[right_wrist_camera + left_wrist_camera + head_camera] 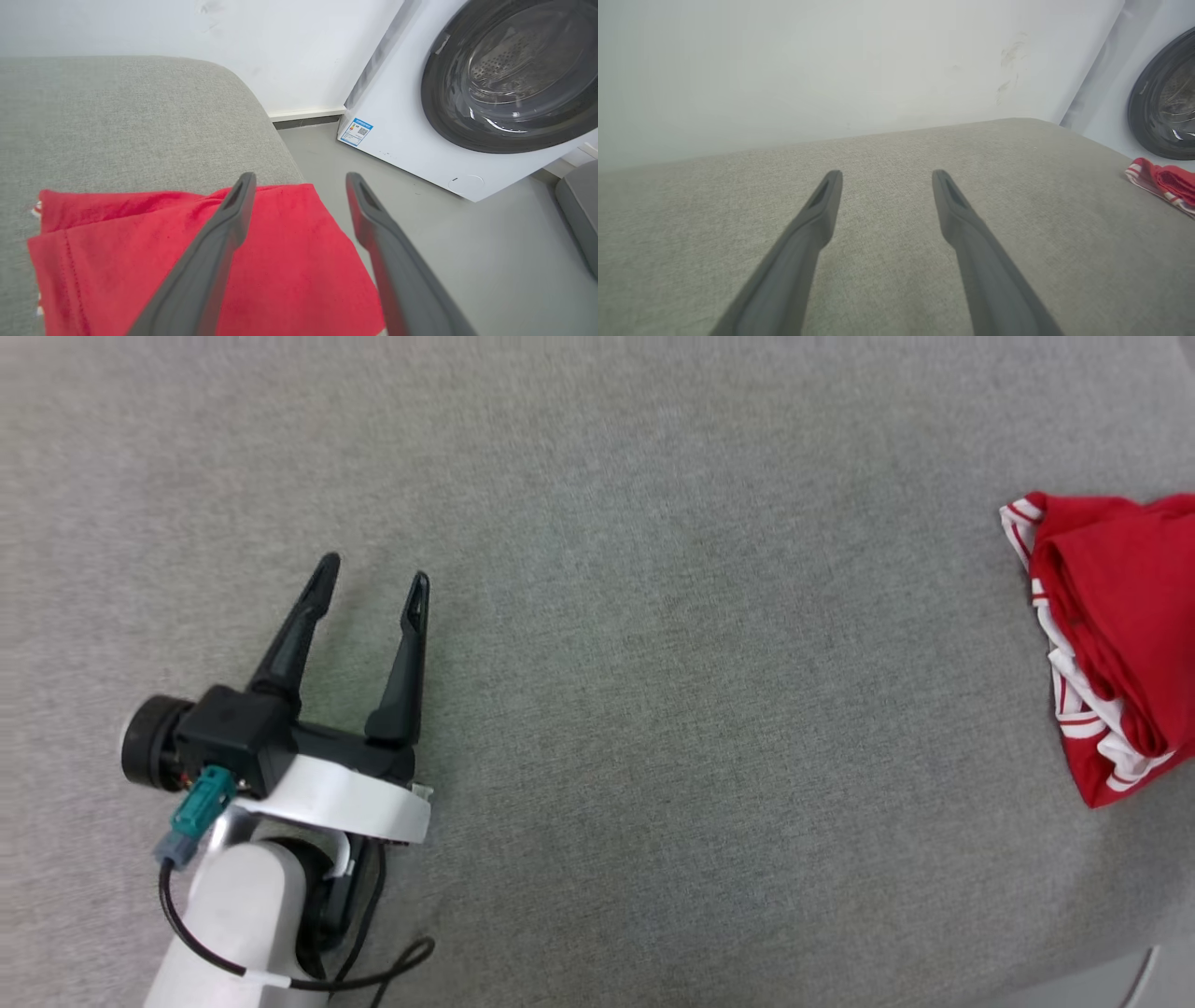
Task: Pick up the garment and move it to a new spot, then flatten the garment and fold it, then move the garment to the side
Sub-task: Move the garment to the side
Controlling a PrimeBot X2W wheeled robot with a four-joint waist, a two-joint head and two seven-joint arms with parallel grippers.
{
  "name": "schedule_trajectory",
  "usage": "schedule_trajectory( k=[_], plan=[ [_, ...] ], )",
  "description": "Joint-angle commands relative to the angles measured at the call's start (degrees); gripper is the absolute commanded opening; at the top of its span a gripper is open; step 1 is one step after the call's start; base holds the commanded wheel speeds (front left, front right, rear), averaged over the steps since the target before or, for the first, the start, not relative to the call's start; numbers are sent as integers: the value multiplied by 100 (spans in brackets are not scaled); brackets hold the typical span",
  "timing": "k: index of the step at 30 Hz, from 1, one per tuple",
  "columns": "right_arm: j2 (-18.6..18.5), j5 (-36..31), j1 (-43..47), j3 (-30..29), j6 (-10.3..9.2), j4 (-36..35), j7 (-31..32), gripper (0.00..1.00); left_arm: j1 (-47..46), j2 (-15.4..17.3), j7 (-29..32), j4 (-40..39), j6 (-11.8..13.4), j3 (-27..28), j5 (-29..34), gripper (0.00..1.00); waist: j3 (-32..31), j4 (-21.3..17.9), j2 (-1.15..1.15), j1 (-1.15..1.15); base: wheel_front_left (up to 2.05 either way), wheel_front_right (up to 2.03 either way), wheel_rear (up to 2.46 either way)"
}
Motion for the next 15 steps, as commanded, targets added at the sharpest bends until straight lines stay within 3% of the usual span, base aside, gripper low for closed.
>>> schedule_trajectory(
  k=[1,2,15],
  plan=[
    [96,-11,169,50,-8,-118,-131,100,121,-57,-65,68,43,1,-50,100,-312,144,0,0,0,0,0],
    [278,65,458,188,-8,-342,-307,100,260,-145,-147,202,99,7,-122,100,-578,278,0,0,0,0,0],
    [1068,457,2017,738,-8,-1205,-623,100,941,-464,-343,757,224,42,-344,100,-1682,1028,0,0,0,0,0]
  ],
)
